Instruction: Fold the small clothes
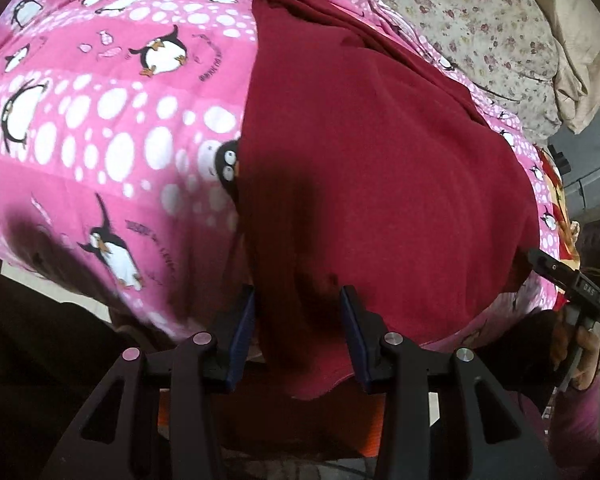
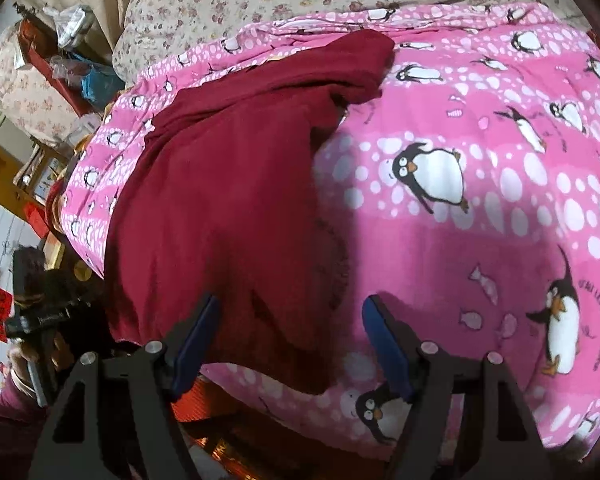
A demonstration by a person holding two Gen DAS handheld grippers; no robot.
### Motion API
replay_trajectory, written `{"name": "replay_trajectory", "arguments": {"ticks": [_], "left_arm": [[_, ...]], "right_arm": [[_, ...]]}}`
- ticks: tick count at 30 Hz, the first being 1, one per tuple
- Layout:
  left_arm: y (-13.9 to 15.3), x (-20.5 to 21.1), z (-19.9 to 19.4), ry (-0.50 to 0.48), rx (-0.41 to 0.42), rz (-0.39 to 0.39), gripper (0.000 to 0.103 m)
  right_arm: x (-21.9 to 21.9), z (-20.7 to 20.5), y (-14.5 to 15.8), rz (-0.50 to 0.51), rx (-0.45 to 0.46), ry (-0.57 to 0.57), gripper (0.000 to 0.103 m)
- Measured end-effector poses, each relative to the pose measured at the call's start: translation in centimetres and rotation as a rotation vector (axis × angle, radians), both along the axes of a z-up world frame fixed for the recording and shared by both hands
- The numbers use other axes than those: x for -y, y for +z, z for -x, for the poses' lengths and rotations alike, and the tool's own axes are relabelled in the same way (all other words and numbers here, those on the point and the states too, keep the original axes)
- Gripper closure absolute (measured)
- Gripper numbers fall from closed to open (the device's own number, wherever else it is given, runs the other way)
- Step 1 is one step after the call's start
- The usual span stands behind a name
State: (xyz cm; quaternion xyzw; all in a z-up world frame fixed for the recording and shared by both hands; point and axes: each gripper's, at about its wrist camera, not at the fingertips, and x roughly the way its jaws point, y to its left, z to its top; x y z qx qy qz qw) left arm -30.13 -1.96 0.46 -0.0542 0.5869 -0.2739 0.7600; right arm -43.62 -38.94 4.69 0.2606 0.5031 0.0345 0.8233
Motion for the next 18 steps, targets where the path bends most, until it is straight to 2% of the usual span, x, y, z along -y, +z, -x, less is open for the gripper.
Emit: {"name": "replay_trajectory", "arguments": {"ticks": [6,10,11,13,16,18], "left_arm": [[-1.2,0.1,0.2,-0.009,-0.064,0.034,0.083],[-0.4,-1.1,0.5,0.000,-0.065,0.107,0.083],[-0.5,-1.3,0.4,0.008,-0.067,0.107,0.082],[-1.0,-1.6,0.1,0.027,-0.083,0.080,0.075],[-2.0,-1.3,0.0,0.013,-0.126,0.068,0.074],[-2.1,-0.6,0.2,-0.002,-0.125,0.066,0.074]], "right_arm": [[0.0,0.3,-0.2,-0.028,0.021,-0.014,0.027],[-0.2,0.4,-0.1,-0.008,0.003,-0.011,0.027],[-0.2,0.4,-0.1,-0.015,0.001,-0.013,0.026],[0.0,0.4,-0.2,-0.031,-0.003,-0.023,0.026],[0.2,0.3,-0.3,-0.044,-0.003,-0.032,0.026],[0.1,0.2,-0.2,-0.037,0.008,-0.028,0.026]]}}
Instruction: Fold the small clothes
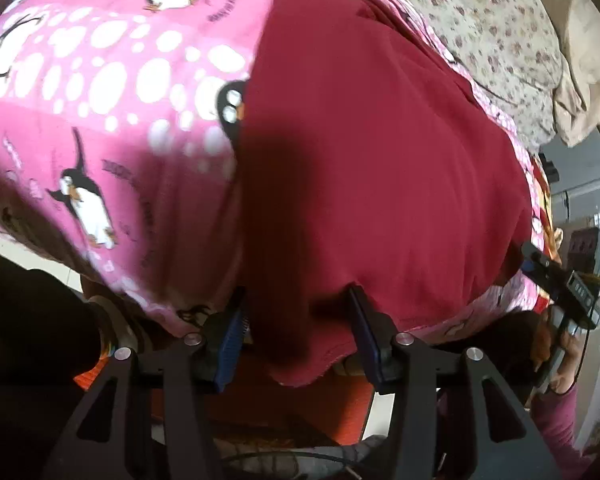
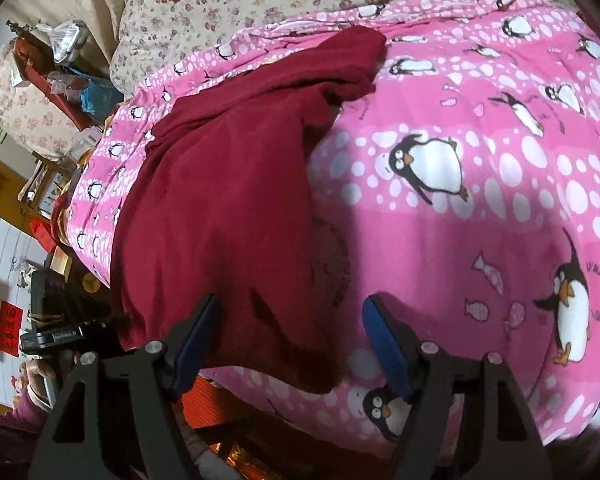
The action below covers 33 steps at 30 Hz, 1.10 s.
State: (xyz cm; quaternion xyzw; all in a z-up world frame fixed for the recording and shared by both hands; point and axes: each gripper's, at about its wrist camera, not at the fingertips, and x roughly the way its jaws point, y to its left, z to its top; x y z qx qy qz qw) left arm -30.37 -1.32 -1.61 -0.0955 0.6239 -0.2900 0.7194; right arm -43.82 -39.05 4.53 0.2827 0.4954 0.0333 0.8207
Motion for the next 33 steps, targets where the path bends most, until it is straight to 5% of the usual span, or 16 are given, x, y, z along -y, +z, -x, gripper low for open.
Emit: {"name": "replay_trajectory", "arguments": {"ticks": [3,4,5,6,7,10,14,19,23,33], "left_arm": [[0.0,0.4,0.1,-0.017,0.008,0.007,0.075],[0.0,0.5,0.1,-0.025,0.004,0.010,0.088],[0.2,0.6,0.2,-0.038,0.000,0.020,0.103],[0.6,0.5,0.2,-0.042,0.000,0.024,0.103],[1.1,0.3,0.2,-0.040,0.000,0.035,0.103],[3.9,-1.2,0.0,-0.044,0.027,0.107,0.103],[8.2,-4.1,0.6,-0.038,0.140,0.105,0.103],[7.5,-6.1,1.1,-0.020,0.127,0.053,0.103],[7.7,-6.0,1.0,-0.016,0.122,0.098,0.103],[13.8,-3.4,-4.4,0.006,0.256,0.259,0.103]], "right_arm": [[-0.5,-0.1,0.0,0.024,0.014,0.021,0.027],[-0.8,-0.2,-0.1,0.040,0.013,0.029,0.029],[-1.0,-0.3,-0.1,0.055,0.010,0.039,0.046],[-1.4,-0.3,-0.1,0.070,0.008,0.063,0.081],[-1.6,-0.3,0.0,0.071,0.003,0.084,0.094],[-2.0,0.7,1.7,0.044,0.046,0.114,0.095],[-2.2,3.4,4.3,-0.068,0.091,0.141,0.095],[-4.3,5.2,2.4,-0.125,0.009,0.185,0.096],[-4.8,4.8,0.6,-0.153,-0.035,0.173,0.096],[-0.7,1.5,6.5,-0.221,0.166,0.070,0.095]]}}
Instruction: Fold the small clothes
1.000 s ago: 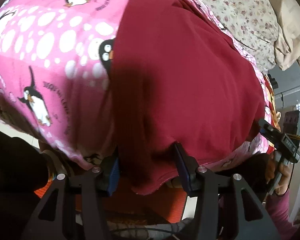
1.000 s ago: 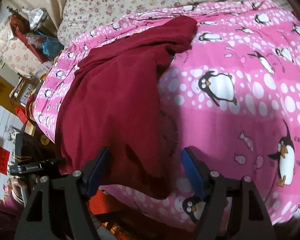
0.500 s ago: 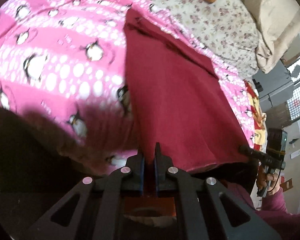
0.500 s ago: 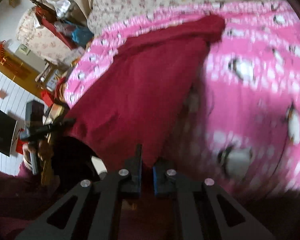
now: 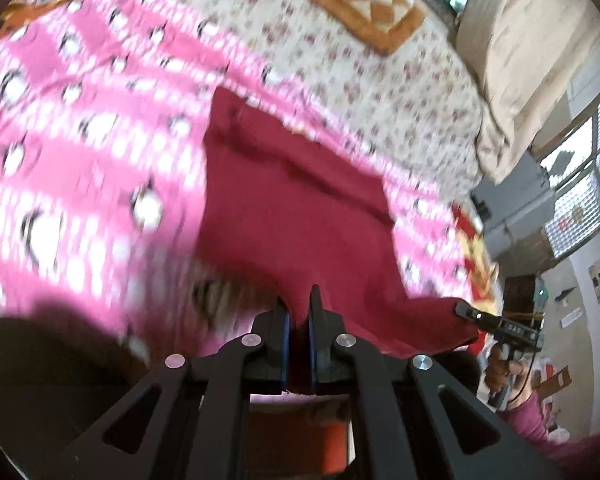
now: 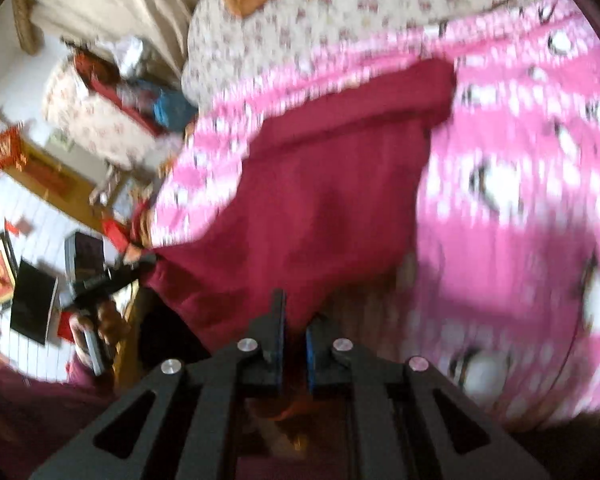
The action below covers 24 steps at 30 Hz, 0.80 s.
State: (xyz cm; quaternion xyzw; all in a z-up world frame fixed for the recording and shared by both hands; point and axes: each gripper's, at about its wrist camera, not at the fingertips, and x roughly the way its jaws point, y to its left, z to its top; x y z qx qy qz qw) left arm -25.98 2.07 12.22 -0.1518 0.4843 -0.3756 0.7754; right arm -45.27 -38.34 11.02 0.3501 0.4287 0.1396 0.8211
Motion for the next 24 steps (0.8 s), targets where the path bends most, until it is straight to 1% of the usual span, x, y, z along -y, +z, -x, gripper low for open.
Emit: {"name": "replay_trajectory", "arguments": {"ticks": [2,5,7,11,15,16,19,24], "left_arm": [[1.0,1.0,-2.2,0.009,0.026,0.018,0.103],[2.3,3.3,-5.8,0.026,0.078,0.009,0.103],[2.6,4.7,-8.4,0.043,0.090,0.000,0.103],[2.0,7.4,-13.5,0.099,0.108,-0.024,0.103],[-0.1,9.4,-18.3,0.146,0.069,-0.037,0.103],[-0.4,9.7,-19.0,0.150,0.059,-0.037,0.103],[-1.9,11.2,-22.0,0.168,0.039,-0.060,0.103],[-4.6,12.2,-25.3,0.189,0.012,-0.061,0.103]], "right_arm": [[1.4,-2.1,1.1,-0.002,0.043,-0.055,0.095],[3.3,-5.5,2.0,0.005,0.072,-0.116,0.095],[4.7,-7.8,2.3,0.006,0.077,-0.153,0.095],[6.9,-12.0,2.1,0.032,0.068,-0.203,0.095],[8.8,-16.5,0.5,0.049,0.036,-0.245,0.095],[9.5,-17.8,-0.2,0.044,0.020,-0.254,0.095],[10.9,-20.0,-2.2,0.038,-0.012,-0.276,0.095],[12.7,-23.8,-5.3,0.016,-0.038,-0.324,0.095]]}}
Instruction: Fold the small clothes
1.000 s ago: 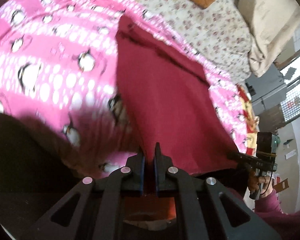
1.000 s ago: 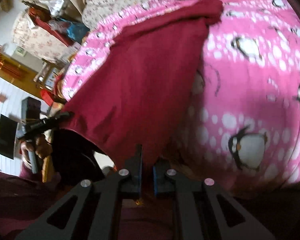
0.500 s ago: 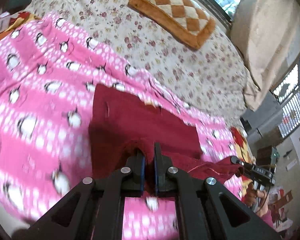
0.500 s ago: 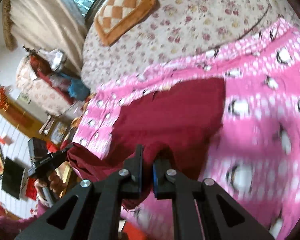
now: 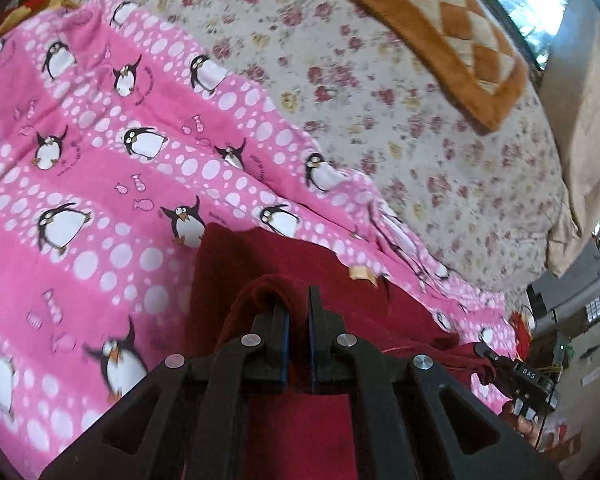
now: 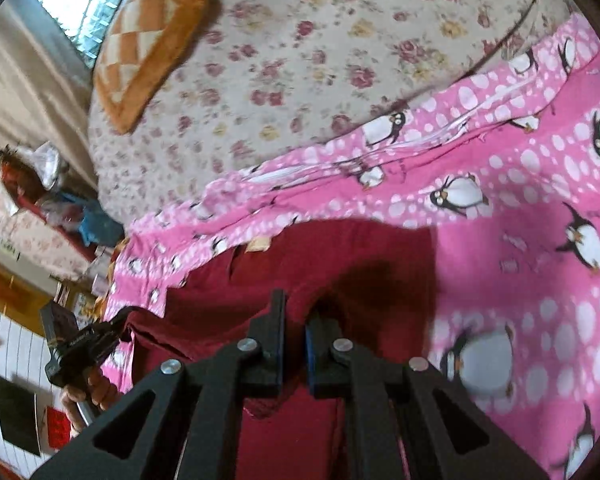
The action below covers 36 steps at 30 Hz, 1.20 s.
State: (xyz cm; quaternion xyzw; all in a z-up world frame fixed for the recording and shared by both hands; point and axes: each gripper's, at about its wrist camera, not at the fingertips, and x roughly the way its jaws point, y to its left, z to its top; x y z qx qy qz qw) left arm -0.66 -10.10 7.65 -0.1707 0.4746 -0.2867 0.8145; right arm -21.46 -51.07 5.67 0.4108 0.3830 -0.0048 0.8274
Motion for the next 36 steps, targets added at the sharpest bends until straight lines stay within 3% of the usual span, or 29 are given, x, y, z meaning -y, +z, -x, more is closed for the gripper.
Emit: {"name": "replay_trajectory", "arguments": {"ticks": [2,5,7,8,9,11,12,14,15,19,24,27,29,31,32,33,35,36], "left_arm": [[-1.3,0.3,-1.1,0.001,-0.021,-0.012,0.103],[-2.9,-0.3,-2.1,-0.001,-0.098,-0.008,0.103],[-2.6,-1.0,-2.1,0.000,-0.111,0.027,0.103],[-2.2,-1.5,-2.0,0.007,-0.107,0.046,0.101],[-1.8,-1.7,-1.7,0.011,-0.099,0.061,0.097],[-1.2,-1.8,-1.4,0.012,-0.086,0.074,0.084],[-0.8,-1.7,-1.1,0.023,-0.062,0.062,0.079],[0.1,-1.7,-0.7,0.060,0.008,0.031,0.058],[0.4,-1.6,-0.6,0.066,0.033,0.028,0.057],[-0.2,-0.7,-0.9,0.027,0.012,0.024,0.057],[-2.0,-0.2,-1.0,0.049,0.000,-0.130,0.057],[-3.4,-0.8,-1.4,0.091,-0.046,-0.198,0.057],[-3.9,-1.5,-1.8,0.112,-0.074,-0.187,0.057],[-4.0,-2.0,-2.0,0.132,-0.090,-0.152,0.057],[-3.9,-2.1,-1.9,0.136,-0.086,-0.142,0.057],[-3.8,-2.1,-1.8,0.137,-0.078,-0.144,0.057],[-3.5,-1.8,-1.5,0.133,-0.056,-0.170,0.057],[-3.5,-1.6,-1.5,0.131,-0.047,-0.182,0.057]], "right_arm": [[0.1,-1.4,-1.0,0.027,-0.013,0.009,0.093],[0.4,-2.5,-2.1,0.012,-0.050,0.021,0.079],[1.2,-1.6,-1.6,-0.039,-0.002,-0.027,0.073],[1.5,-0.9,-1.1,-0.027,0.014,-0.066,0.061],[1.6,0.0,-0.2,-0.003,0.041,-0.104,0.055],[1.4,1.2,1.1,0.013,0.095,-0.102,0.055],[0.9,1.3,1.7,0.019,0.109,-0.075,0.055],[-1.2,0.7,2.9,0.088,0.106,0.005,0.055],[-2.1,0.3,3.0,0.118,0.095,0.035,0.055],[-5.7,-3.3,1.2,0.206,0.006,0.154,0.055],[-6.0,-7.7,-4.0,0.398,-0.230,0.131,0.055],[-5.0,-7.3,-4.0,0.330,-0.198,0.083,0.056],[-4.7,-6.3,-2.3,0.331,-0.160,0.057,0.054],[-4.2,-5.4,-0.8,0.370,-0.122,0.006,0.041],[-3.9,-5.3,-0.4,0.396,-0.116,-0.016,0.028],[-3.8,-5.6,-0.3,0.410,-0.122,-0.021,0.025],[-3.4,-6.7,-1.1,0.417,-0.166,0.005,0.025],[-3.3,-7.3,-1.6,0.411,-0.181,0.020,0.031]]}}
